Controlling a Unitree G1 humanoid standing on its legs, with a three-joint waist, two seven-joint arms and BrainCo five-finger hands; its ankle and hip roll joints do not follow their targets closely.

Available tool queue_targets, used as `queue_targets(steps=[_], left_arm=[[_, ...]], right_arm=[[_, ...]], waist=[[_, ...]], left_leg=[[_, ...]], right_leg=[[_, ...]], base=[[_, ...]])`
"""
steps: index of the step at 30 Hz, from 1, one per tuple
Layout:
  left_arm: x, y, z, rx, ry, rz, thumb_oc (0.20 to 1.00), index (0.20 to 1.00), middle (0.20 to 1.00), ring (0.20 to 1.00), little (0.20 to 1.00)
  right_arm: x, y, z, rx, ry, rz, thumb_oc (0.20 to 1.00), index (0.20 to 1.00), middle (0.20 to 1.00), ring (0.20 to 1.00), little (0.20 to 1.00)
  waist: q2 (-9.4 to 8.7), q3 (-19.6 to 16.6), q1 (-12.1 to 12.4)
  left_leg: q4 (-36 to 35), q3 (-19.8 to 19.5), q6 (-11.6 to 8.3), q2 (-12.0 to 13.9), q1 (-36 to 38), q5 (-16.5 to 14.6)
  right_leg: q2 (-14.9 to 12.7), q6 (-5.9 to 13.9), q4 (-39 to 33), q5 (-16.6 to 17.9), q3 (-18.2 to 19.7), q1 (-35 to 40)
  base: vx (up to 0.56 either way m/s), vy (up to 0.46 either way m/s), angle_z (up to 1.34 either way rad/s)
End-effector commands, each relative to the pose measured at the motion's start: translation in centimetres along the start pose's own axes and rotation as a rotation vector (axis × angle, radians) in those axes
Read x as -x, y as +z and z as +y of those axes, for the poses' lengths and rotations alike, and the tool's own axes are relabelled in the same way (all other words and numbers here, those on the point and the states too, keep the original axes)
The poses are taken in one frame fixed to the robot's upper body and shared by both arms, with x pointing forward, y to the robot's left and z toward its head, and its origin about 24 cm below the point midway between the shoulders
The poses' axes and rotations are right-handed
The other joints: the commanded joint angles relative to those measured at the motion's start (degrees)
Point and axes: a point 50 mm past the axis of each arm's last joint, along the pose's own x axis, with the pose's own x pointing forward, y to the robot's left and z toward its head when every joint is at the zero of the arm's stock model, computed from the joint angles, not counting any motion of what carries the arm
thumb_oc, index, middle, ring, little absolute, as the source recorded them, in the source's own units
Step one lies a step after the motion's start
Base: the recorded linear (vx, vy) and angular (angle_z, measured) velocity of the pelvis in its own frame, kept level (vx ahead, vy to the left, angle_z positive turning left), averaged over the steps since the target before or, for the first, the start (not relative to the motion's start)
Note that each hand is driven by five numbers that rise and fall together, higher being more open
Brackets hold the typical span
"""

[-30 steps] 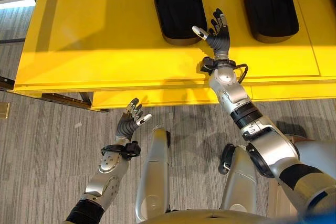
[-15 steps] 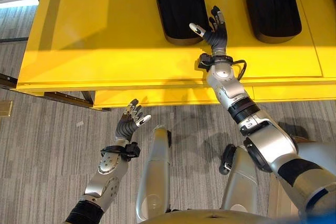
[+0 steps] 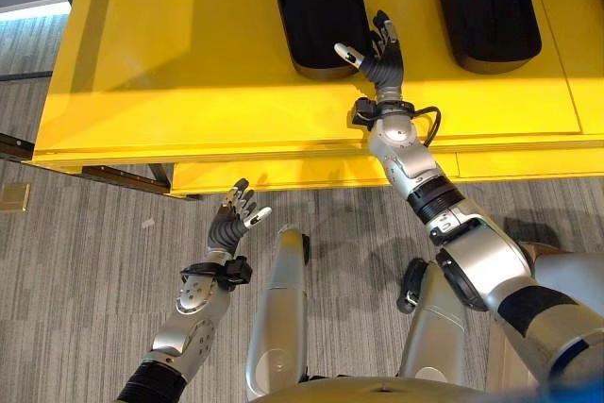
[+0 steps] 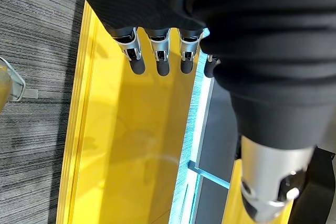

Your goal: Move parts from the plastic box to the shelf.

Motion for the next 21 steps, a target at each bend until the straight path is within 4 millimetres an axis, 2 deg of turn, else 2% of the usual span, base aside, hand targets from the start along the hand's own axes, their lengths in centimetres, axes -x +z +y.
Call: queue_targets(steps=[1, 21], left_arm=[[0.0, 1.3, -0.7, -0.005, -0.044, -0.072, 1.0, 1.0, 1.0, 1.0, 1.0], [-0.1, 1.3, -0.7, -0.004, -0.033, -0.078, 1.0, 1.0, 1.0, 1.0, 1.0]], right_arm=[[0.4, -0.7, 2.1, -0.068, 0.033, 0.044, 1.0, 1.0, 1.0, 1.0, 1.0], [1.5, -1.3, 3.9, -0.12, 0.083, 0.07, 1.0, 1.0, 1.0, 1.0, 1.0]], waist=[[-0.58, -0.6, 2.4], [-0.4, 0.11, 2.58]], left_leg=[[-0.58, -0.38, 1.64, -0.37, -3.73, 3.6], [-0.66, -0.19, 1.65, -0.63, -3.7, 3.72]], right_leg=[[1.33, -4.13, 4.53, -0.71, 2.31, -3.32], [0.94, -4.12, 4.86, -0.78, 2.25, -3.4]], base=[[0.0, 0.0, 0.0], [0.0, 0.0, 0.0]])
